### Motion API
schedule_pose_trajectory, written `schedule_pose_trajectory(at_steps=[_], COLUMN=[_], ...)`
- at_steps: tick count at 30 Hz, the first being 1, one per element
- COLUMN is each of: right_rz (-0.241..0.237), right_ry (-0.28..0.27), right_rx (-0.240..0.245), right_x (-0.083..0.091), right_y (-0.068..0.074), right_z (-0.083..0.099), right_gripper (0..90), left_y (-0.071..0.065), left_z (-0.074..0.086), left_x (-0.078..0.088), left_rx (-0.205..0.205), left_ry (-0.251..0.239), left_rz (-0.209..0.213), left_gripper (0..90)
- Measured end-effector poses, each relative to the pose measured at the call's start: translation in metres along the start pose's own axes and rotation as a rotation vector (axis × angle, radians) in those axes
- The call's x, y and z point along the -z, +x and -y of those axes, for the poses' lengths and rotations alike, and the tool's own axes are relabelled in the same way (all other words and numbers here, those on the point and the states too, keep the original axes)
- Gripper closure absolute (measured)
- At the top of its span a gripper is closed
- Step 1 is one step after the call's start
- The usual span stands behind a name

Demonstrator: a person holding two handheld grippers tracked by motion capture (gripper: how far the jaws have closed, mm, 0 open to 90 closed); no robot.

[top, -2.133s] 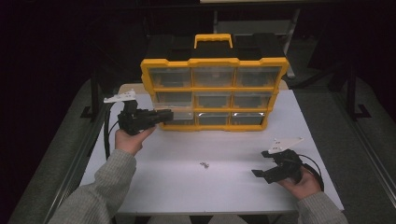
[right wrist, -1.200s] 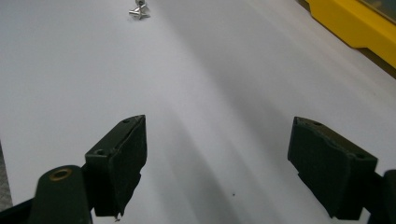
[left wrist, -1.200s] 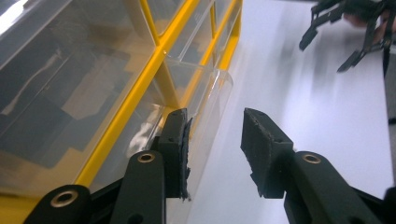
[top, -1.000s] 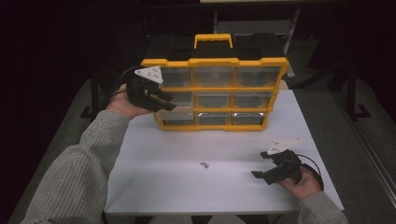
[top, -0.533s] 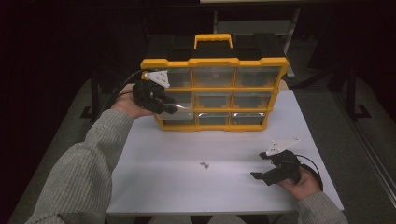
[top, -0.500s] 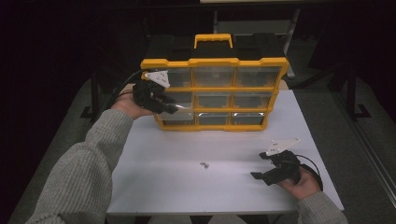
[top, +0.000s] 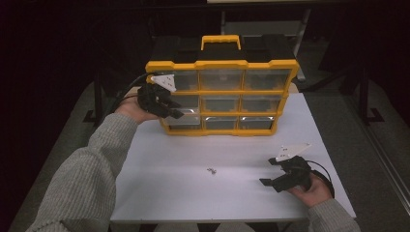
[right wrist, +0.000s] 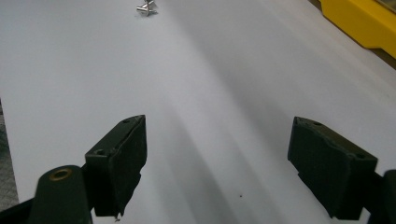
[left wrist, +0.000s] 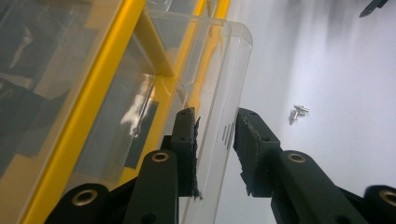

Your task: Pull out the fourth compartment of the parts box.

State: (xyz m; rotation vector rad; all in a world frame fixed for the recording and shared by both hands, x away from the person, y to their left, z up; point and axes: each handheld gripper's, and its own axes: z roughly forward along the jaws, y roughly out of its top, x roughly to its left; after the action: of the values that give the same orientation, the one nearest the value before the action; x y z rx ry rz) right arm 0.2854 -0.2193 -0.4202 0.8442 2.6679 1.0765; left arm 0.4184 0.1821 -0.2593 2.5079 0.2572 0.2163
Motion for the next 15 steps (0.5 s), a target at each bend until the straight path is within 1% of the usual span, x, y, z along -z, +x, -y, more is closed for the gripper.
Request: schedule_pose_trajectory(at_steps=[1, 3, 4, 6, 8, 15], right_rz=[0.000, 0.000, 0.001, 0.001, 0.002, 0.005], right_ry=[0.001, -0.002, 0.002, 0.000, -0.001, -0.003], right_rx=[-0.001, 0.007, 0.000, 0.003, 0.002, 0.012], right_x=[0.0001, 0.0001, 0.0006, 0.0008, 0.0010, 0.0011], right_y=[0.0000, -0.0003, 0.0004, 0.0006, 0.0008, 0.0011], right_z=[0.0001, 0.0006, 0.0005, 0.0004, 0.0001, 0.0000], right_gripper=[18.7, 18.7, 18.7, 18.7, 18.7, 18.8], left_y=[0.0004, -0.0002, -0.0007, -0.0019, -0.0029, -0.0058], left_z=[0.0004, 0.0007, 0.0008, 0.0006, 0.0004, 0.0025], left_x=[0.0010, 0.0013, 0.0009, 0.0013, 0.0023, 0.0049], left_rx=[-0.008, -0.006, 0.000, 0.002, -0.007, -0.002], left_ry=[0.006, 0.004, -0.002, -0.003, 0.001, -0.011], left_rz=[0.004, 0.007, 0.008, 0.022, 0.027, 0.060], left_gripper=[69.6, 69.6, 69.7, 70.3, 70.9, 71.8])
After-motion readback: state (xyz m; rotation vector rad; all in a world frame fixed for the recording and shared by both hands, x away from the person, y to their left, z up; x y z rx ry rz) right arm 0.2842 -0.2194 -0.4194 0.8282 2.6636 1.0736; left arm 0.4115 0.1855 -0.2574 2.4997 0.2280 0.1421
